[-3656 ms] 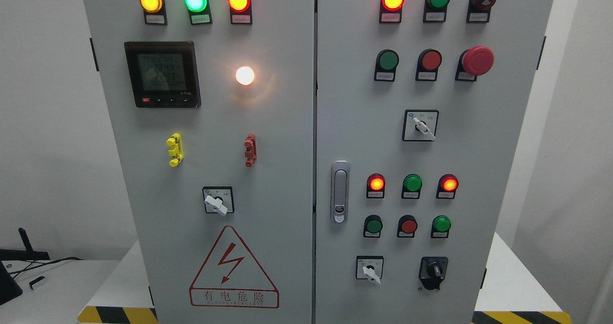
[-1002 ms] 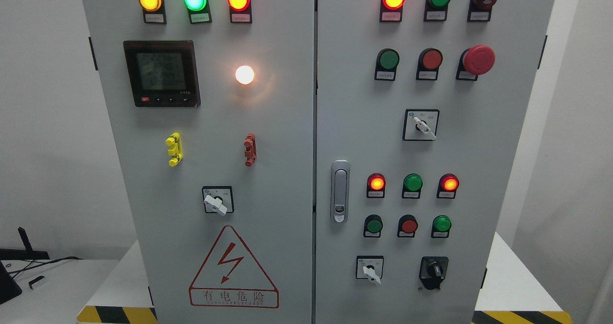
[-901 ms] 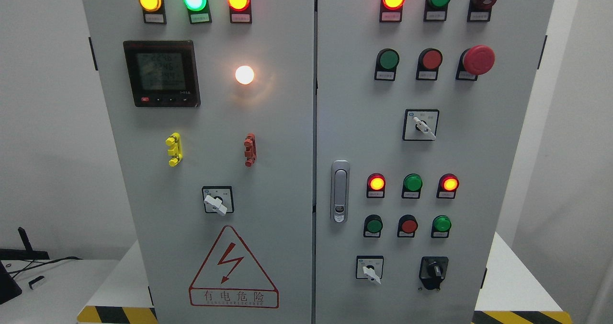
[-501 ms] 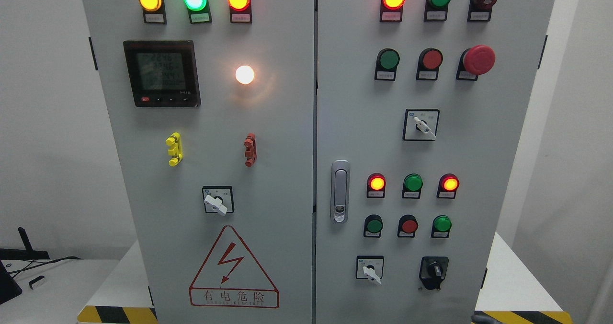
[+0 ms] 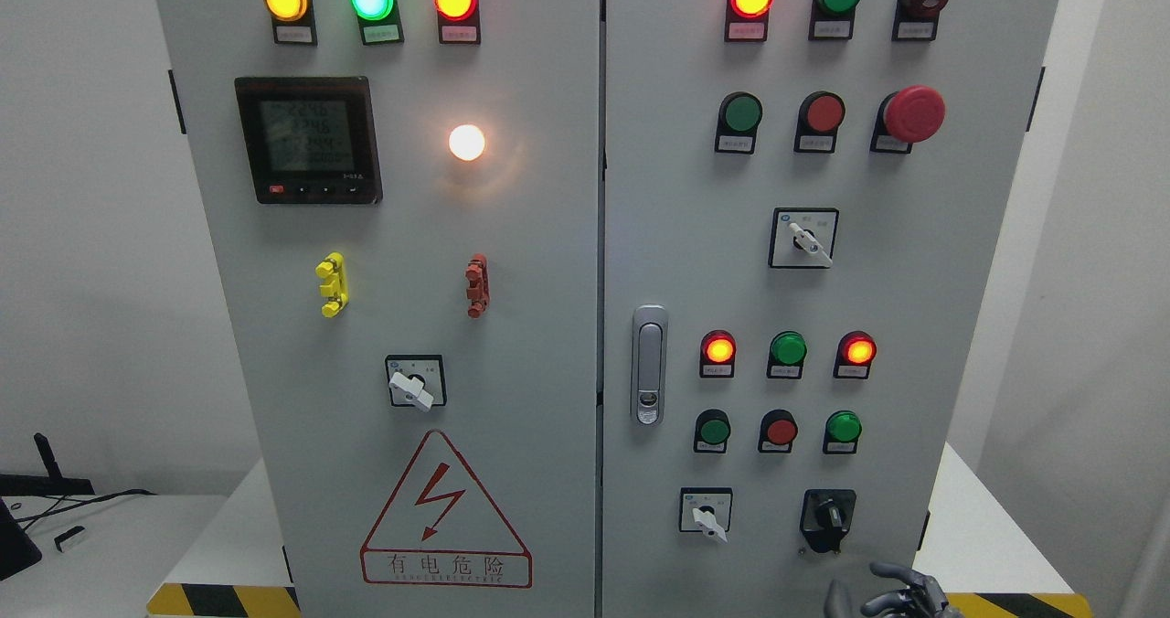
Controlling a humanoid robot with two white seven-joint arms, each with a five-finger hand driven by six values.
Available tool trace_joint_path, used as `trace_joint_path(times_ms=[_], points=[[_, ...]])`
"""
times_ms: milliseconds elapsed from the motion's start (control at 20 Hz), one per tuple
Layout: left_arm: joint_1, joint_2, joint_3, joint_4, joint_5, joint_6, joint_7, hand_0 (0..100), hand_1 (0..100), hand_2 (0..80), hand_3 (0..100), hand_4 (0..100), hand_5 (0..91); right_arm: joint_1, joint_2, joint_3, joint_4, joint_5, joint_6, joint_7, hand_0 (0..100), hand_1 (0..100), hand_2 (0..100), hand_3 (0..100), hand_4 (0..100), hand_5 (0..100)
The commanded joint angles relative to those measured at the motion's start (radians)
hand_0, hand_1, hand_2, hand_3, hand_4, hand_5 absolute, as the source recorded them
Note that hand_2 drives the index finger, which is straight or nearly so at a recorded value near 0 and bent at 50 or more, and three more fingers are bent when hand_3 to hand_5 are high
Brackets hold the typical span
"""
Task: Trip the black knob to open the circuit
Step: 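Raise the right hand up toward the black rotary knob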
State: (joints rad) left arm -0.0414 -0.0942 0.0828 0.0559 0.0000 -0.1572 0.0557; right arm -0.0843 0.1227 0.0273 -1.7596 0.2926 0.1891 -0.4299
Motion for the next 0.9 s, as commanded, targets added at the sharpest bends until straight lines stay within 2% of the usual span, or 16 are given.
trace_joint_path(times_ms=[0,851], points=[[0.0,0.001,0.0,-0.001,-0.031,0.001,0.0,12,39,0.0,0,0,0.0,-0.04,0.006,0.005,0.081,-0.001,0.0,0.0,27,80,41,71,79,94],[0.0,0.001,0.0,-0.001,-0.031,0.001,0.0,12,39,0.0,0,0,0.0,-0.064,0.009,-0.003,0.091,-0.006,0.012,0.0,28,80,40,71,79,95]])
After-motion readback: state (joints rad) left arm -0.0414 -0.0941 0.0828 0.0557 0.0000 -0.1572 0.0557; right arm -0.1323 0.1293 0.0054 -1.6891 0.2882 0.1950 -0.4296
